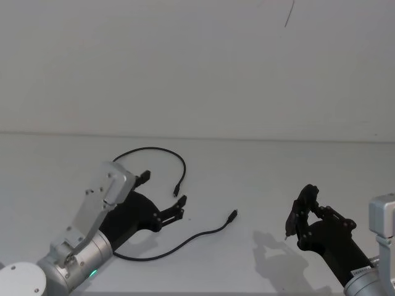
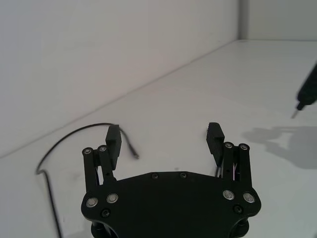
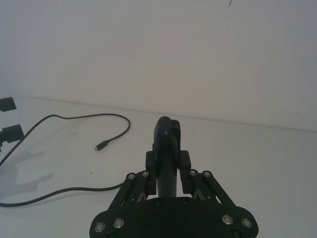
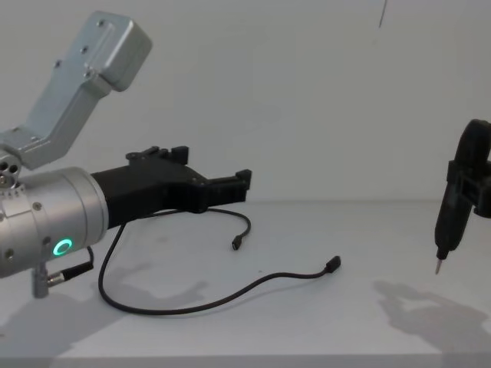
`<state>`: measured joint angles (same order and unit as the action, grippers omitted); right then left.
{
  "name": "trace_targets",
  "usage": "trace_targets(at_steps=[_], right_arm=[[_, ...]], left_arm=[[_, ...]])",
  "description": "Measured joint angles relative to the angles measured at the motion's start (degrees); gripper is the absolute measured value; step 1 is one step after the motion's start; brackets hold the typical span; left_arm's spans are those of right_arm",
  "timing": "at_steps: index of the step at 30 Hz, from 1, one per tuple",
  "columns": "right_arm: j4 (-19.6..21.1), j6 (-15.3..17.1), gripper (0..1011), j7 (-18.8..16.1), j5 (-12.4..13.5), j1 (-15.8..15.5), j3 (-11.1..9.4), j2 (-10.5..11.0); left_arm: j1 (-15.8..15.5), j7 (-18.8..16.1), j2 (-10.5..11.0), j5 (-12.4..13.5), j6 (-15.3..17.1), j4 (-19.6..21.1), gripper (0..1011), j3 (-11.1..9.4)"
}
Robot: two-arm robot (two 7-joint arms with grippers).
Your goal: Pick up the data cable with the one hand.
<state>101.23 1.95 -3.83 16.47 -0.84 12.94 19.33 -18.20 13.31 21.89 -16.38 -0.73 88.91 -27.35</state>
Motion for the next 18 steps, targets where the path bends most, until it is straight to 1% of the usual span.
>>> trace_targets(at_steps=[5, 6, 8, 9, 10, 13, 14, 16, 18], right_arm=[[0.0, 0.0, 269, 0.0, 0.0, 0.0, 0.0, 0.0], [0.0, 0.0, 269, 0.0, 0.0, 0.0, 0.0, 0.0], [0.0, 0.0, 269, 0.0, 0.0, 0.0, 0.0, 0.0], [0.0, 0.0, 269, 0.0, 0.0, 0.0, 0.0, 0.0], [0.0, 0.0, 269, 0.0, 0.0, 0.0, 0.0, 0.0], [0.0, 0.0, 269, 0.0, 0.0, 0.0, 0.0, 0.0], [0.0, 0.0, 269, 0.0, 0.0, 0.0, 0.0, 0.0], [0.0, 0.0, 269, 0.0, 0.0, 0.0, 0.0, 0.0], [0.0, 0.0, 269, 0.0, 0.0, 0.0, 0.0, 0.0]], left_arm=[[-1.58, 4.05, 0.03, -1.7, 0.63, -1.57, 1002, -0.54], [-2.08, 5.64, 0.03, -2.36, 0.98, -2.13, 1001, -0.72], [-2.66, 7.02, 0.04, -2.97, 1.33, -2.82, 1001, -0.93], [-3.17, 8.37, 0.04, -3.6, 1.73, -3.4, 1001, -1.13], [-3.17, 8.37, 0.04, -3.6, 1.73, -3.4, 1001, -1.13], [-4.38, 11.81, 0.02, -5.25, 3.02, -5.04, 1001, -1.65], [-4.38, 11.81, 0.02, -5.25, 3.02, -5.04, 1001, -1.65], [-5.29, 14.23, -0.05, -6.58, 4.2, -6.41, 1001, -2.13], [-5.72, 15.31, -0.08, -7.17, 4.81, -7.14, 1002, -2.39]])
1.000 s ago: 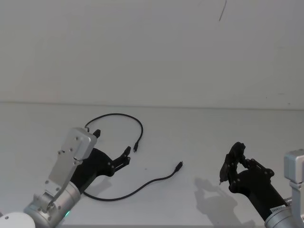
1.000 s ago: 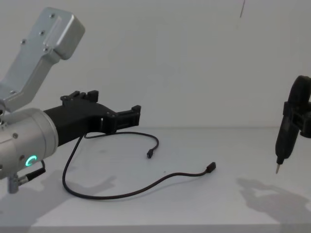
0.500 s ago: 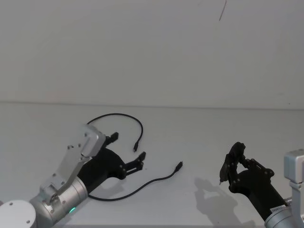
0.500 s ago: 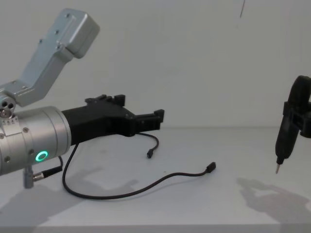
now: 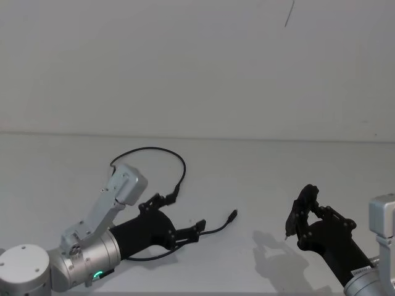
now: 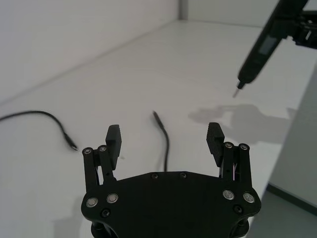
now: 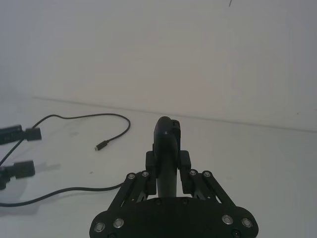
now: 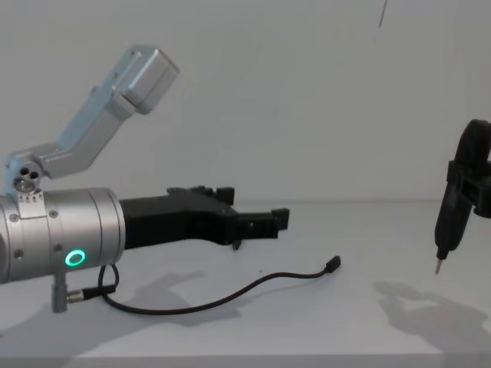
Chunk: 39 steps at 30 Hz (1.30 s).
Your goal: Pick up the data cable with the one hand.
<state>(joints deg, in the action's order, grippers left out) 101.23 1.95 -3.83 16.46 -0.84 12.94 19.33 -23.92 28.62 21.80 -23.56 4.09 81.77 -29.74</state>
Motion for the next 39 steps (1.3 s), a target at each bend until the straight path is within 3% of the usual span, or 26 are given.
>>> trace_targets(at_steps=[7, 18, 39], right_arm=[[0.0, 0.0, 269, 0.0, 0.0, 0.0, 0.0, 0.0], [0.0, 0.0, 269, 0.0, 0.0, 0.0, 0.0, 0.0], [0.0, 0.0, 269, 0.0, 0.0, 0.0, 0.0, 0.0]], left_arm=[[-1.33, 3.22, -0.16, -1.91, 2.2, -2.35, 1001, -1.06], [-2.63, 4.83, -0.3, -2.82, 4.01, -3.63, 1001, -2.46], [-6.28, 5.02, 0.41, 0.47, 6.25, -5.31, 1001, -5.52]])
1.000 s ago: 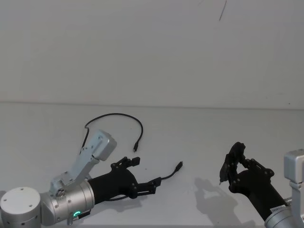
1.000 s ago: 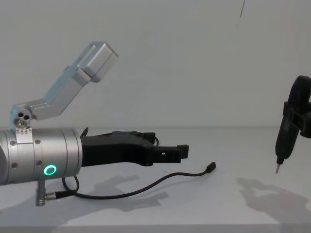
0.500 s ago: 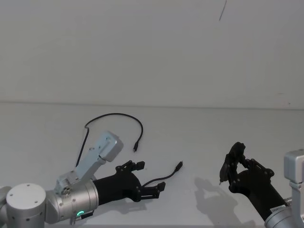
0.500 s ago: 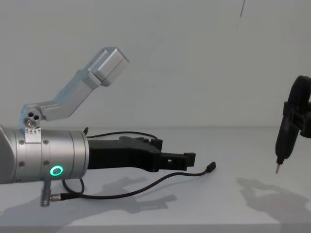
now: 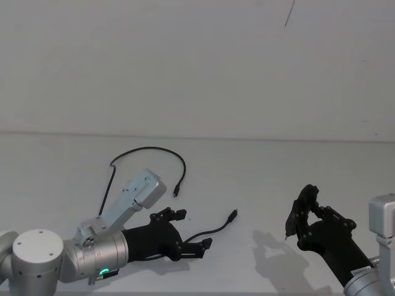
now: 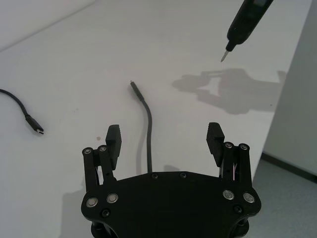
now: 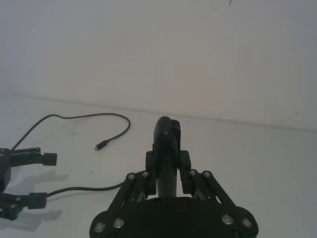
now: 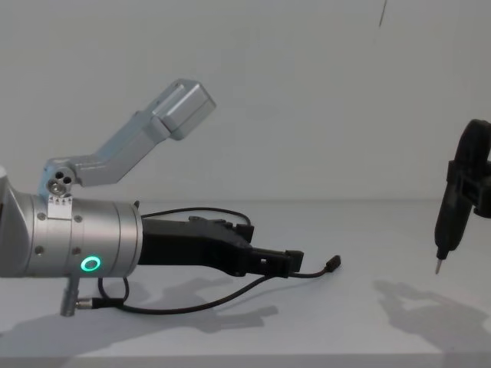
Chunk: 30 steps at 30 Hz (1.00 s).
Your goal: Pick up the data cable with the one hand.
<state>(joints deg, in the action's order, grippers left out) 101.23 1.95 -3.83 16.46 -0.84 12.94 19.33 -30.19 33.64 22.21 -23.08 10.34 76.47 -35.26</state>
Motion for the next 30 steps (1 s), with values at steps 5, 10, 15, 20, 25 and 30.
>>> trace_targets(at_steps=[5, 10, 15, 20, 25, 30], right_arm=[[0.0, 0.0, 269, 0.0, 0.0, 0.0, 0.0, 0.0], [0.0, 0.0, 269, 0.0, 0.0, 0.0, 0.0, 0.0], [0.0, 0.0, 269, 0.0, 0.0, 0.0, 0.0, 0.0], [0.0, 0.0, 269, 0.0, 0.0, 0.0, 0.0, 0.0], [0.0, 0.0, 269, 0.0, 0.0, 0.0, 0.0, 0.0], [0.0, 0.0, 269, 0.0, 0.0, 0.0, 0.0, 0.0]], left_arm=[[-1.01, 0.45, -0.31, 0.68, -0.03, -1.53, 1001, -0.33], [-1.82, 1.01, -0.98, 0.99, -0.46, -3.22, 1001, -0.5], [-3.0, 1.79, -2.18, 1.15, -1.32, -5.83, 1002, -0.82], [-3.98, 2.51, -3.22, 1.22, -2.09, -8.2, 1001, -1.06], [-4.95, 3.24, -4.26, 1.35, -2.92, -10.47, 1001, -1.28], [-5.89, 3.9, -5.22, 1.63, -3.75, -12.67, 1002, -1.5]])
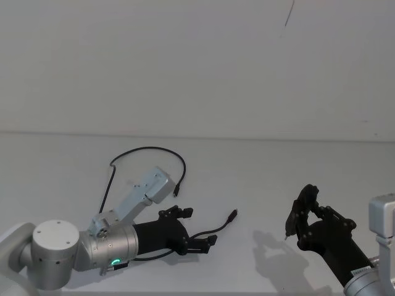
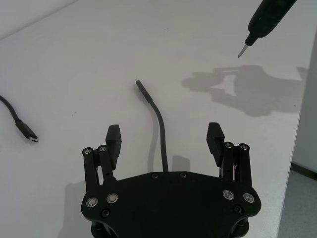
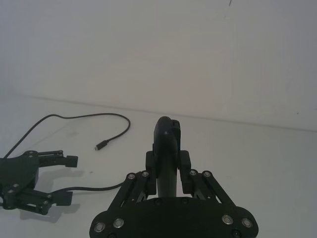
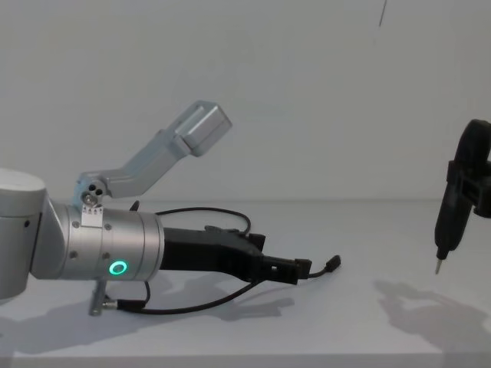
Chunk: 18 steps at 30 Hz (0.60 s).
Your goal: Pick up the data cable with the one hand.
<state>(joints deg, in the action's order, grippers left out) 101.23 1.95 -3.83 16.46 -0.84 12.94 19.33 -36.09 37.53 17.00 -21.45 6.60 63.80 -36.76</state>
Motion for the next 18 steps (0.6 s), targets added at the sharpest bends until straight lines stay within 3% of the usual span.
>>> trace_targets(at_steps=[18], right_arm=[[0.0, 0.0, 269, 0.0, 0.0, 0.0, 0.0, 0.0]], left_arm=[[-1.64, 1.36, -0.65, 2.64, -1.25, -2.94, 1001, -1.18]])
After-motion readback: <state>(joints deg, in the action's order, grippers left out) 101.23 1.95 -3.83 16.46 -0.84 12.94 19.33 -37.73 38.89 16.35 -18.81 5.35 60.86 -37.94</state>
